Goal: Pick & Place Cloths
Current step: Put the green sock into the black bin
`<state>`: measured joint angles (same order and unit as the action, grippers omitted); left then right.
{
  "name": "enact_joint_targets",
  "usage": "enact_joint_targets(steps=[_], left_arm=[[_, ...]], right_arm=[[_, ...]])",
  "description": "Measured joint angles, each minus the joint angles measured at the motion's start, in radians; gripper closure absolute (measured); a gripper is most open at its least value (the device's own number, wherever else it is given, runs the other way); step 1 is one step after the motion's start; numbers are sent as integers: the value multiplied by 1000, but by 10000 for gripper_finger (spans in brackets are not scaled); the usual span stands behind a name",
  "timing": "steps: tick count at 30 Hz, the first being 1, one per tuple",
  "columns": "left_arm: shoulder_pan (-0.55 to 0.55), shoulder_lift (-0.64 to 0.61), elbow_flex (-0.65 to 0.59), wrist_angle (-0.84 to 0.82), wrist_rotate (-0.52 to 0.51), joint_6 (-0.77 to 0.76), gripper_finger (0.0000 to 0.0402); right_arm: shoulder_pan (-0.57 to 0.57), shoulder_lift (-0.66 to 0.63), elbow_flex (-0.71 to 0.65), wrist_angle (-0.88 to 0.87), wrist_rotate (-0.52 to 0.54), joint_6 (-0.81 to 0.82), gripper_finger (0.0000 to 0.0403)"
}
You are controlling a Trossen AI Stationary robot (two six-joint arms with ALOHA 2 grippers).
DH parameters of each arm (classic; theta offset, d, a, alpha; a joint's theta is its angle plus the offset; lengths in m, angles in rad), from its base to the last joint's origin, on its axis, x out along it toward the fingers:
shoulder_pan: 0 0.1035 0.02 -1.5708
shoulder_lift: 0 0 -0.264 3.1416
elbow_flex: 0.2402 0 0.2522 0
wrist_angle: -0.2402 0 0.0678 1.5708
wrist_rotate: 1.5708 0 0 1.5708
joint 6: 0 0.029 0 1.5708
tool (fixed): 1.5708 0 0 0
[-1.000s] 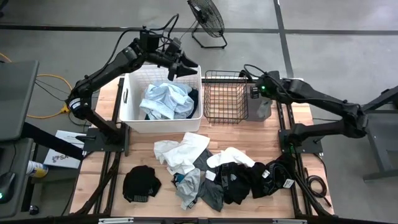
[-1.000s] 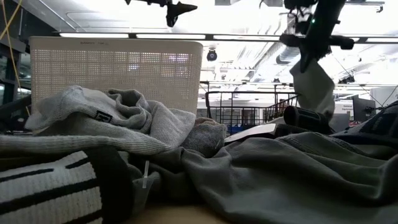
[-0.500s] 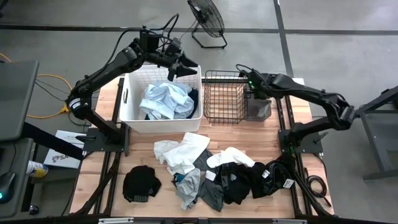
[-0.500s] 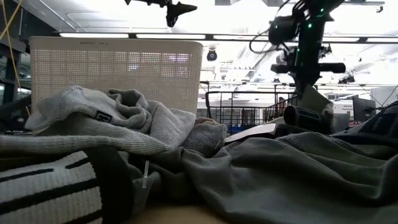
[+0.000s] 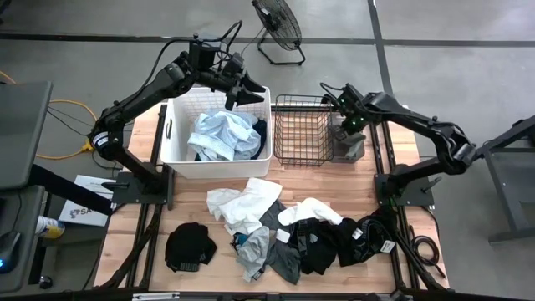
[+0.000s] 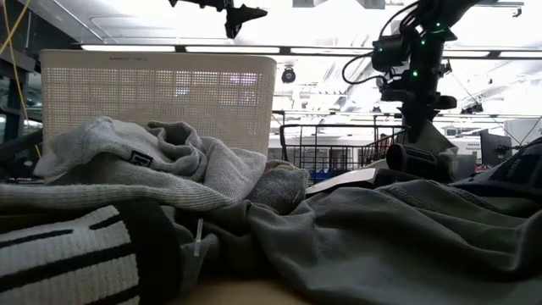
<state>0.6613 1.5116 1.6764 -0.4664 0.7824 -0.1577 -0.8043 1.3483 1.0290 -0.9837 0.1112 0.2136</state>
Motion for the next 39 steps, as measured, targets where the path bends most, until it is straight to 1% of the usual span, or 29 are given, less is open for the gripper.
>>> enact_joint_targets(steps=[4, 6, 11, 16, 19, 24, 27, 30, 34, 39], left_arm=[[0, 0, 0, 0, 0, 0, 161], [0, 0, 0, 0, 0, 0, 161], [0, 0, 0, 0, 0, 0, 161], [0, 0, 0, 0, 0, -2, 161], [0, 0, 0, -1, 0, -3, 161], [0, 0, 0, -1, 0, -3, 161], [0, 0, 0, -9, 0, -3, 161], [0, 0, 0, -9, 0, -3, 161], [0, 0, 0, -9, 0, -4, 161], [0, 0, 0, -9, 0, -6, 161]], right_arm=[[-22, 5, 0, -6, 2, -142, 399], [-26, 22, 0, -7, 1, -179, 399], [-29, 107, 0, -9, -21, -240, 399], [-35, 197, 0, -9, 7, -278, 398], [-42, 233, 0, -10, -21, -326, 398], [-50, 272, 2, -7, -55, -417, 398], [-60, 279, 1, -6, -36, -451, 398], [-62, 279, 0, -12, -31, -446, 395], [-54, 270, 0, -32, -30, -449, 367], [-37, 222, 0, -6, -25, -426, 300]])
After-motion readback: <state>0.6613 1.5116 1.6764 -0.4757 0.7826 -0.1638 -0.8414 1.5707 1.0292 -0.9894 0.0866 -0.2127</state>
